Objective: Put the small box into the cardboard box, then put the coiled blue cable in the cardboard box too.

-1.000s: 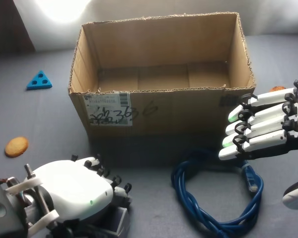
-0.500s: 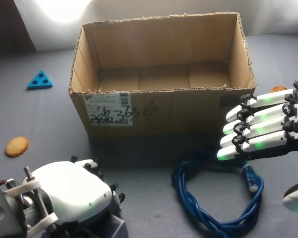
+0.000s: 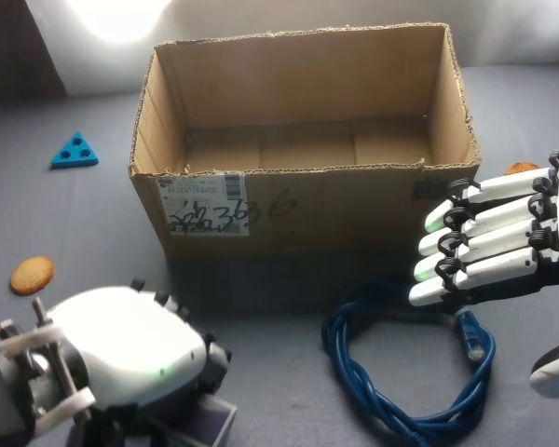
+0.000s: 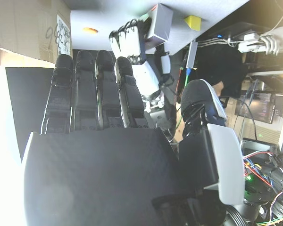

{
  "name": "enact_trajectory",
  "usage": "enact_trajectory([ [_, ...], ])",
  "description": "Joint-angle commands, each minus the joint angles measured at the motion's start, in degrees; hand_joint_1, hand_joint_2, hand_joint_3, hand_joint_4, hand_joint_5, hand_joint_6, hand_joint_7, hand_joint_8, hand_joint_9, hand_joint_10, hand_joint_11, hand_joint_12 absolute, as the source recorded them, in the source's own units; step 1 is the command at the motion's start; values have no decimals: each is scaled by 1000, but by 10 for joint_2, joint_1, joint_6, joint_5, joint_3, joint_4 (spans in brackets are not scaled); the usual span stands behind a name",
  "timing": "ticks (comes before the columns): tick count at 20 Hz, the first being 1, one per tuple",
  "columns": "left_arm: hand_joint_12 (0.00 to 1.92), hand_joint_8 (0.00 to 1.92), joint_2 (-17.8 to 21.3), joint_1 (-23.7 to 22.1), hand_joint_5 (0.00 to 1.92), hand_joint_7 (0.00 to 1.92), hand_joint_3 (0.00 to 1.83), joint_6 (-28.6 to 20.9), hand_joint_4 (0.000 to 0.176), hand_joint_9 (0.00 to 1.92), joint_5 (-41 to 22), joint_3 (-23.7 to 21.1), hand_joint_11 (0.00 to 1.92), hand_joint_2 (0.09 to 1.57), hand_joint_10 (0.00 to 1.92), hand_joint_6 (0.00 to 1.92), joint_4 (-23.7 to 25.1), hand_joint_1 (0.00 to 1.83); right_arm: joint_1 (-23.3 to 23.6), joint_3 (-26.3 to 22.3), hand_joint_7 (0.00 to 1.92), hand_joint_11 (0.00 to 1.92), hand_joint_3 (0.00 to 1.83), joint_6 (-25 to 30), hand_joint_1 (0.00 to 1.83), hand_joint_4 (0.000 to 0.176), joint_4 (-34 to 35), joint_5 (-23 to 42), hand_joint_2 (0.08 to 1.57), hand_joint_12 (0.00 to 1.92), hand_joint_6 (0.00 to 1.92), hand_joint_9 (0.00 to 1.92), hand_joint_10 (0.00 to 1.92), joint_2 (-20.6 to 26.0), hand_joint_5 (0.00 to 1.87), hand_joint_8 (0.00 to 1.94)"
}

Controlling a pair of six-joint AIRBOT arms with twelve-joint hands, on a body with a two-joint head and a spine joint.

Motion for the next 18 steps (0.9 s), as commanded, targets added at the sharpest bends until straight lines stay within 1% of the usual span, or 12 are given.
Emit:
enact_trajectory([
  [1,1553,1495,7,-9,828,709,0,-6,0,614,-14,-4,328,1234,1610,1066,26,1335,3,-2,254,0,0,1,0,0,35,28,1285,380,1,210,5,6,238,2],
  [3,1529,1480,17,-23,838,726,0,-19,0,615,3,-2,350,1229,1600,1047,46,1337,3,-2,248,0,1,1,0,0,35,29,1293,342,0,201,2,6,232,0],
  [5,1516,1432,27,-40,843,755,0,-21,0,633,25,2,344,1220,1591,1032,50,1341,3,-2,254,0,0,1,0,0,35,30,1292,366,1,213,3,7,230,1],
  [6,1507,1484,32,-47,824,734,1,-22,0,611,31,3,335,1231,1609,1038,52,1336,3,-2,253,0,0,1,0,0,35,31,1291,381,1,219,4,7,222,0],
  [8,1527,1475,39,-61,804,747,0,-23,0,624,42,5,342,1231,1607,1055,53,1338,3,-2,216,0,0,1,0,0,35,31,1291,310,0,182,1,7,187,1],
  [9,1526,1442,45,-70,833,756,0,-24,0,640,52,5,345,1221,1589,1026,53,1341,3,-2,274,0,0,1,0,0,35,31,1297,432,3,235,5,7,252,1],
  [11,1512,1448,56,-89,857,752,0,-28,0,633,68,5,324,1218,1576,1004,60,1342,3,-2,241,0,0,1,0,0,35,31,1296,382,0,212,0,7,226,0],
  [12,1532,1492,59,-96,829,720,0,-30,0,603,73,6,297,1234,1608,1057,64,1335,3,-2,235,0,0,1,0,0,35,31,1294,351,0,202,1,7,222,0],
  [13,1551,1508,62,-105,813,712,1,-31,0,588,80,9,280,1241,1624,1087,65,1332,3,-2,260,0,0,1,0,0,34,32,1293,419,2,232,7,7,230,4],
  [15,1528,1417,66,-122,848,778,0,-31,0,629,93,16,325,1216,1580,1022,66,1343,3,-2,249,0,0,1,0,0,33,34,1295,418,1,218,4,7,232,3],
  [16,1544,1442,67,-135,843,754,2,-31,0,617,101,21,325,1221,1591,1045,67,1339,3,-2,234,0,2,1,0,0,32,35,1303,394,0,202,1,7,220,1],
  [18,1575,1508,68,-154,810,713,2,-32,0,584,114,28,311,1242,1633,1089,67,1331,3,-2,261,0,3,1,0,0,32,35,1306,443,6,229,10,7,237,9],
])
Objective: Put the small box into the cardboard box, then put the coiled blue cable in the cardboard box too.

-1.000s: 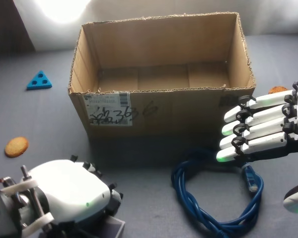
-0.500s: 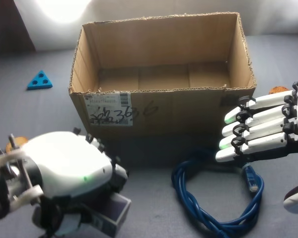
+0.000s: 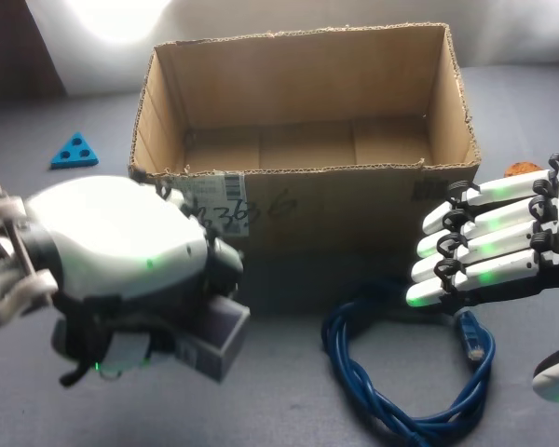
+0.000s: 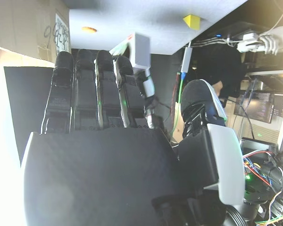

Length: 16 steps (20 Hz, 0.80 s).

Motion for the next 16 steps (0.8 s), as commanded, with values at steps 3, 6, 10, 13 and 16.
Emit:
enact_trajectory([
  [3,1539,1431,12,-40,834,770,0,1,0,628,-6,8,329,1219,1575,1055,10,1340,3,-2,237,0,0,1,0,0,32,30,1298,395,0,209,2,6,205,0],
  [6,1540,1442,18,-71,811,767,1,2,0,627,3,12,353,1224,1586,1085,20,1340,2,-2,250,0,0,1,0,0,30,30,1295,388,5,216,6,6,219,5],
  [10,1580,1491,44,-93,819,732,2,0,0,582,11,5,284,1236,1627,1073,36,1334,3,-3,238,0,0,0,0,0,25,37,1292,359,3,202,3,5,206,4],
  [13,1586,1482,44,-95,814,736,0,-3,0,584,14,5,287,1237,1630,1072,36,1334,2,-4,235,0,0,0,0,0,25,34,1294,328,3,189,2,6,209,2],
  [16,1542,1429,39,-82,847,772,0,-3,0,613,-18,3,302,1220,1587,1030,50,1341,3,-4,228,0,1,0,0,0,25,34,1299,337,1,188,2,5,212,0],
])
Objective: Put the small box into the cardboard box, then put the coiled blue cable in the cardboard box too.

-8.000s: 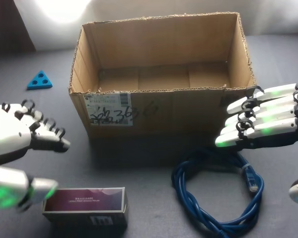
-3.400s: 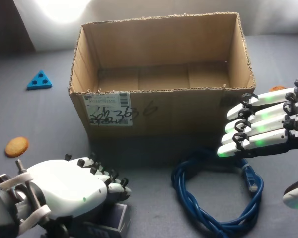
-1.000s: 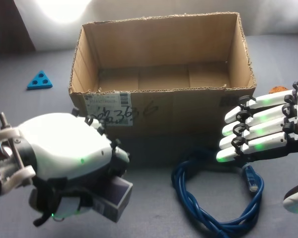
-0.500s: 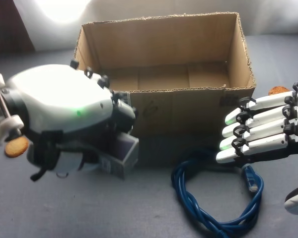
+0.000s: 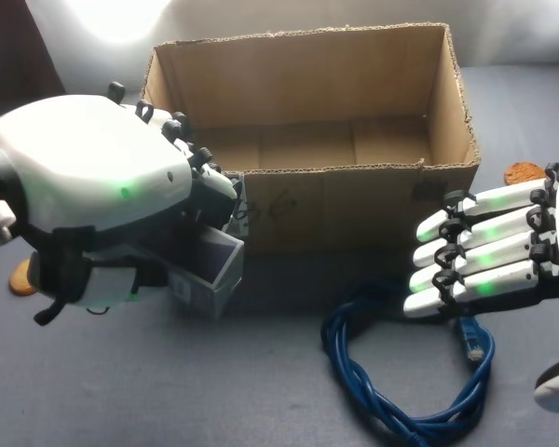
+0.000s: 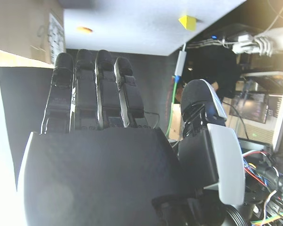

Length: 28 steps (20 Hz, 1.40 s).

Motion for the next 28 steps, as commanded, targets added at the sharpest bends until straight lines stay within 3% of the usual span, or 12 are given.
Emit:
enact_trajectory([
  [1,1542,1429,4,-3,847,772,0,1,0,613,-50,-1,302,1220,1587,1030,8,1341,4,0,228,0,1,1,0,0,35,28,1299,337,1,188,2,5,212,0],
  [5,1538,1495,1,1,816,736,2,-1,0,590,-64,-3,301,1235,1615,1060,9,1334,5,0,268,0,1,1,0,0,35,28,1298,428,6,242,10,3,239,5],
  [7,1518,1406,-3,9,873,793,0,-21,0,639,-90,-3,347,1207,1548,981,40,1345,5,0,252,0,1,1,0,0,35,28,1300,457,1,235,4,3,232,0],
  [11,1575,1458,-7,20,829,751,0,-37,0,595,-112,-2,299,1230,1610,1064,64,1336,5,0,205,0,0,0,0,0,35,28,1298,321,2,190,0,2,182,2],
  [12,1552,1428,-8,24,842,770,0,-55,0,617,-117,0,329,1220,1590,1039,89,1340,5,0,213,0,0,0,0,0,35,28,1298,337,4,199,3,2,190,4],
  [13,1542,1435,-17,29,837,764,0,-53,0,615,-91,9,315,1222,1597,1043,80,1340,4,0,218,0,0,0,0,0,35,28,1299,356,4,205,4,2,194,4],
  [14,1533,1448,-29,44,844,756,1,20,0,603,-77,19,293,1224,1599,1036,6,1338,3,-1,251,0,1,1,0,0,35,28,1302,393,10,229,9,3,227,10],
  [15,1550,1429,-27,49,839,784,0,36,0,608,-85,22,278,1219,1597,1017,-24,1341,2,-1,255,0,2,1,0,0,35,28,1307,367,6,229,6,3,229,6],
  [16,1555,1414,-28,43,848,791,0,9,0,628,-101,21,312,1213,1578,1010,-1,1344,2,-2,242,0,0,1,0,0,35,28,1302,347,3,221,2,5,227,3],
  [20,1551,1401,-37,21,804,803,2,-14,0,639,-99,32,320,1216,1581,1062,0,1344,2,-2,245,0,0,0,0,0,35,27,1304,373,2,227,6,5,229,5],
  [24,1528,1403,-60,6,865,804,0,-28,0,627,-98,90,308,1208,1573,966,-22,1346,2,-2,217,0,0,0,0,0,35,27,1305,333,0,201,0,5,213,0],
  [28,1520,1434,-73,-23,825,784,0,-30,0,629,-93,125,339,1219,1579,1033,-36,1342,2,-2,238,0,1,0,0,0,35,27,1304,356,4,209,1,5,230,4],
])
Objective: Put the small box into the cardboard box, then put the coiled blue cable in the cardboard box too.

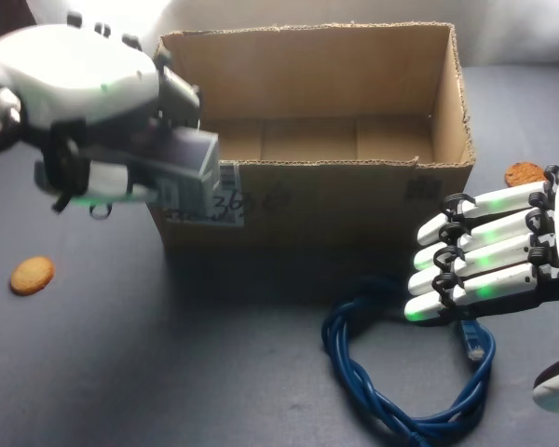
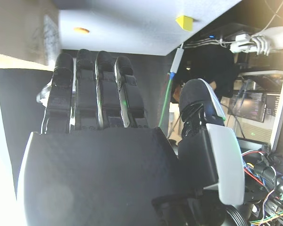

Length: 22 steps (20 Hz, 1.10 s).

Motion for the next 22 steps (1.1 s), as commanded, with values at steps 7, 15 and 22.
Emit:
enact_trajectory([
  [7,1582,1443,39,-42,826,771,0,4,0,607,4,-11,271,1225,1598,1053,-18,1338,5,-1,193,0,0,1,0,0,34,27,1300,211,0,153,1,7,222,0],
  [15,1562,1386,-25,-54,830,807,1,11,0,629,0,43,298,1212,1580,1045,-17,1344,5,-1,197,0,0,1,0,0,34,28,1295,206,2,152,0,7,239,0],
  [22,1583,1427,-82,-68,830,780,0,27,0,613,-6,86,291,1221,1599,1038,-17,1341,6,-1,191,0,0,-1,0,0,34,28,1295,174,0,148,1,7,226,1],
])
